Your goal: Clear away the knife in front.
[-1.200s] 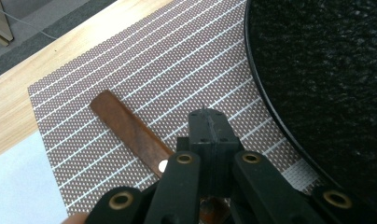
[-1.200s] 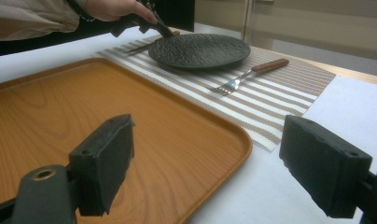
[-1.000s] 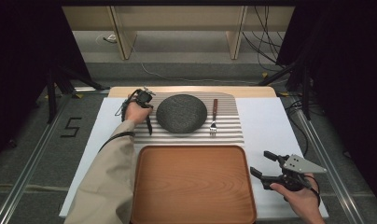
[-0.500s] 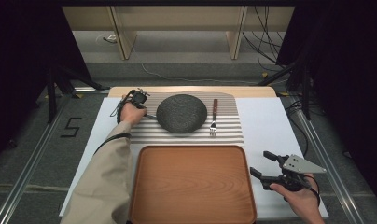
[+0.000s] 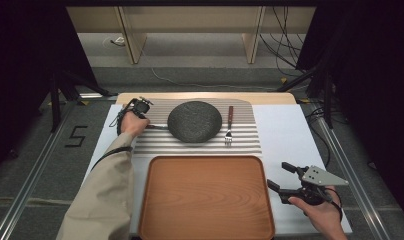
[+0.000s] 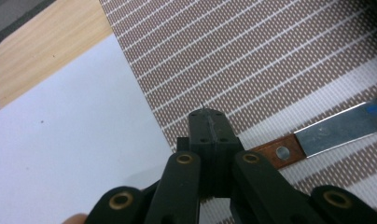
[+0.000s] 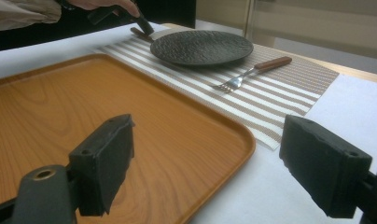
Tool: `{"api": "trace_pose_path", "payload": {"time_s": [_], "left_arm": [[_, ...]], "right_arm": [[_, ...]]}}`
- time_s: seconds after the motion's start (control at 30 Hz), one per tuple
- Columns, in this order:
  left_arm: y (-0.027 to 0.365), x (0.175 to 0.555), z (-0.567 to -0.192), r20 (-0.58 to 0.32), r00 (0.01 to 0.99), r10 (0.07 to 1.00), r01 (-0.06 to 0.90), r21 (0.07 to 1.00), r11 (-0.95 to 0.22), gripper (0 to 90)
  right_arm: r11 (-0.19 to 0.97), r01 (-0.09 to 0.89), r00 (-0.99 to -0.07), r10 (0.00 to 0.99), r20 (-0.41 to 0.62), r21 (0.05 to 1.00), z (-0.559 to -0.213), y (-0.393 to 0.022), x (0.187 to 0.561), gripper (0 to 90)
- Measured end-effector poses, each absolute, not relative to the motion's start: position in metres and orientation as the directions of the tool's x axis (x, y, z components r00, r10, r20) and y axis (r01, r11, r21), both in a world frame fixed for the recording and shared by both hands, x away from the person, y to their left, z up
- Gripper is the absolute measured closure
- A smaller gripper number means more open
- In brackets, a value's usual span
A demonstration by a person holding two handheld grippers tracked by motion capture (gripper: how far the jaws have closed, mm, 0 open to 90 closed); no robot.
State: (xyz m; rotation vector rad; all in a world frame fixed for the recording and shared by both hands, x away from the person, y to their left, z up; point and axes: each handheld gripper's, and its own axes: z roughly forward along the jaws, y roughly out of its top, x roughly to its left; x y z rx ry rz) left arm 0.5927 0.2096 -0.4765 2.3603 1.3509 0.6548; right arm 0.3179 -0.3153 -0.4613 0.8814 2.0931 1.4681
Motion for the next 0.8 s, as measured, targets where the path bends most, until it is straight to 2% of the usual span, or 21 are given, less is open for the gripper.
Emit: {"api": "trace_pose_path", "payload": {"time_s": [0.23, 0.6, 0.8], "left_arm": [[0.215, 0.583, -0.476, 0.185, 0.457, 0.87, 0.724, 0.491, -0.485, 90.0], [0.212, 0.55, -0.472, 0.145, 0.425, 0.894, 0.782, 0.439, -0.443, 90.0], [0.21, 0.534, -0.473, 0.13, 0.418, 0.899, 0.785, 0.446, -0.43, 90.0]], "right_arm": [[0.24, 0.251, -0.706, 0.708, 0.007, 0.938, -0.462, -0.314, 0.318, 18.7], [0.245, 0.252, -0.708, 0.706, 0.006, 0.936, -0.462, -0.313, 0.318, 18.7], [0.25, 0.253, -0.709, 0.706, 0.003, 0.935, -0.462, -0.312, 0.318, 18.7]]}}
